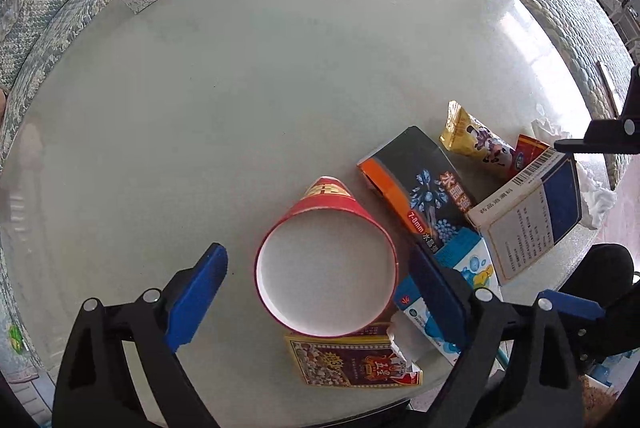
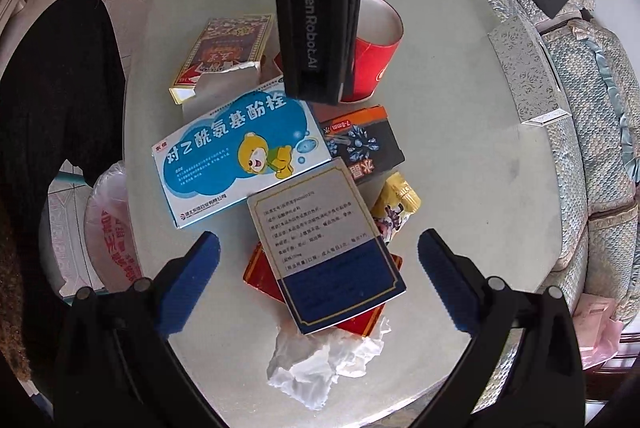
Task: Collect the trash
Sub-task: 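Grasp the red paper cup with the left tool while the right tool grasps the white-blue medicine box, then lift the red cup and white-blue box and carry both toward the wastebasket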
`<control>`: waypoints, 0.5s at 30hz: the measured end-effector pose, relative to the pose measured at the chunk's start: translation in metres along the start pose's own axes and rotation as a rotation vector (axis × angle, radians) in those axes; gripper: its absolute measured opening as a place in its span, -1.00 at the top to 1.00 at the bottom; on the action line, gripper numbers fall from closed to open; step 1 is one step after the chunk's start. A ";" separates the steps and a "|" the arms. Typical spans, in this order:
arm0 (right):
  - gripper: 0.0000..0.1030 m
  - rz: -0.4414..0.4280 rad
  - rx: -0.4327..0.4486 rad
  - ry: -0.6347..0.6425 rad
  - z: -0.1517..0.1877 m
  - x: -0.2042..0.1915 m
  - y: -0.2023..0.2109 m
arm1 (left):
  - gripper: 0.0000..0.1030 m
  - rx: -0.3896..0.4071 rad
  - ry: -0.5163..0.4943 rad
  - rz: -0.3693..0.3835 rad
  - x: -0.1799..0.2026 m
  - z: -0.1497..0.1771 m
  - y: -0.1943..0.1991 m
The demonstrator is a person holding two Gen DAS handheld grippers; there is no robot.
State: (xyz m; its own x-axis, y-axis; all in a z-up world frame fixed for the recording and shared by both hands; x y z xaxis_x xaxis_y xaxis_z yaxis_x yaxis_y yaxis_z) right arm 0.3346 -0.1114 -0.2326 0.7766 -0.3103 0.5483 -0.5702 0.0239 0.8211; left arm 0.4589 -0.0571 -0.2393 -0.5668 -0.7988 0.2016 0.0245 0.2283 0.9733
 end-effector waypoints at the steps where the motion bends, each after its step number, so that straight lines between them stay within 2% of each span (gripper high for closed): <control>1: -0.87 0.004 -0.006 0.007 0.000 -0.001 -0.003 | -0.70 0.000 0.001 0.001 -0.001 0.000 -0.001; 4: -0.67 0.017 -0.020 0.022 0.001 -0.002 -0.011 | -0.55 0.000 0.005 -0.002 -0.005 0.001 -0.002; 6: -0.38 0.023 -0.035 0.033 0.004 -0.004 -0.015 | -0.47 -0.013 0.010 -0.001 -0.008 0.001 -0.005; 9: -0.36 0.032 -0.048 0.042 0.008 -0.006 -0.022 | -0.40 -0.022 0.019 -0.001 -0.011 0.001 -0.009; 15: -0.31 0.030 -0.035 -0.003 0.005 0.001 -0.022 | -0.12 -0.038 0.047 0.018 -0.018 0.001 -0.015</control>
State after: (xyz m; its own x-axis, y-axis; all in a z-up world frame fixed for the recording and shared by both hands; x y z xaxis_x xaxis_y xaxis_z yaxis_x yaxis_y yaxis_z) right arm 0.3465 -0.1171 -0.2513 0.7583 -0.3116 0.5726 -0.5838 0.0664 0.8092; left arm 0.4675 -0.0456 -0.2574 -0.5267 -0.8201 0.2235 0.0662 0.2226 0.9727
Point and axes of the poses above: each gripper's, at about its wrist camera, not at the fingertips, and y roughly against the way its jaws point, x to its right, z to its underside, the point moved 8 cm from there along -y, roughly the way its jaws point, and after that the axes turned 15 degrees about z, right-handed, at the moved point
